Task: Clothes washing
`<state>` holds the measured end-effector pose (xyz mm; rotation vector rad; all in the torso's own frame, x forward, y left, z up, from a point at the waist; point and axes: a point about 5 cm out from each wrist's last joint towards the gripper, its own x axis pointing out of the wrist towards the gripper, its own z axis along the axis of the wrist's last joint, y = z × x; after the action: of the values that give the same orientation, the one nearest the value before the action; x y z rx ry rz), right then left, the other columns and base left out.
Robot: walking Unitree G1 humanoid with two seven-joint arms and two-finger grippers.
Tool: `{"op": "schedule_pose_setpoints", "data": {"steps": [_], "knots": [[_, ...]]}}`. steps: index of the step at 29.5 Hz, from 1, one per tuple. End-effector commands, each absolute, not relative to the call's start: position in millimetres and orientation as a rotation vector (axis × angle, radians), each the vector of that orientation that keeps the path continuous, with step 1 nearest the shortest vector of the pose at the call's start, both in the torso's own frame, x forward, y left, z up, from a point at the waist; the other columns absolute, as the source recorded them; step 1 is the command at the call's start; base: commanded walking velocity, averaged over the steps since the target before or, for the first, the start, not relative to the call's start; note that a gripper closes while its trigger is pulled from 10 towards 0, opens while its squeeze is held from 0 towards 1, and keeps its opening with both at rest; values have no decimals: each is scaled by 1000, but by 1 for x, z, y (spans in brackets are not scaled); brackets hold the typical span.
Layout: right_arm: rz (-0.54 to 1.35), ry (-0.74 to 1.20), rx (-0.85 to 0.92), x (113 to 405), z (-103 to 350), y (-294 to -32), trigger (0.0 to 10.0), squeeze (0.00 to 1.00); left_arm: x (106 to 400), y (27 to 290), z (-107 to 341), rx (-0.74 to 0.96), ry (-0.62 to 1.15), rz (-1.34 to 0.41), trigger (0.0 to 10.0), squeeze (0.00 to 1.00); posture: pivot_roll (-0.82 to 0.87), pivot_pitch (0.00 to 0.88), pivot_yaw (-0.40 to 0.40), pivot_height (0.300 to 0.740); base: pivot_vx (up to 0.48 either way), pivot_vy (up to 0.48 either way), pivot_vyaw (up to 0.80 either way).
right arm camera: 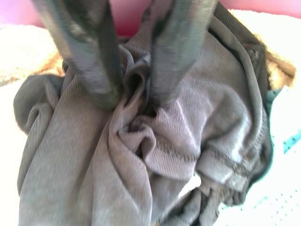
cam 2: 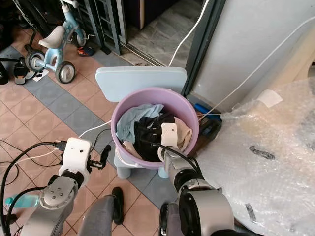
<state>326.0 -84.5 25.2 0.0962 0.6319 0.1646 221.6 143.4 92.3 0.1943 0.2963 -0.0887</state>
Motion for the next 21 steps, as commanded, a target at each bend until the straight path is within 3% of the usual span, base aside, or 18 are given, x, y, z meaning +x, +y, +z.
{"op": "schedule_pose_setpoints", "data": {"steps": [1, 10, 19, 20, 21], "knots": [[166, 635, 109, 326, 25, -85, 0, 0, 222, 147, 86, 196, 321, -71, 10000, 0, 107, 182, -74, 740, 0, 0, 0], [202, 481, 101, 354, 62, -90, 0, 0, 248, 157, 85, 220, 276, -32, 10000, 0, 66, 92, -67, 740, 0, 0, 0], [187, 188, 131, 377, 115, -130, 0, 0, 269, 150, 86, 204, 237, -62, 10000, 0, 2, 16, 4, 740, 0, 0, 0], [190, 178, 98, 376, 115, -134, 549, 0, 270, 149, 85, 202, 237, -66, 10000, 0, 1, 15, 8, 740, 0, 0, 0], [201, 178, 63, 372, 112, -139, 10000, 353, 270, 146, 84, 190, 239, -81, 10000, 0, 0, 16, 13, 740, 0, 0, 0]]}}
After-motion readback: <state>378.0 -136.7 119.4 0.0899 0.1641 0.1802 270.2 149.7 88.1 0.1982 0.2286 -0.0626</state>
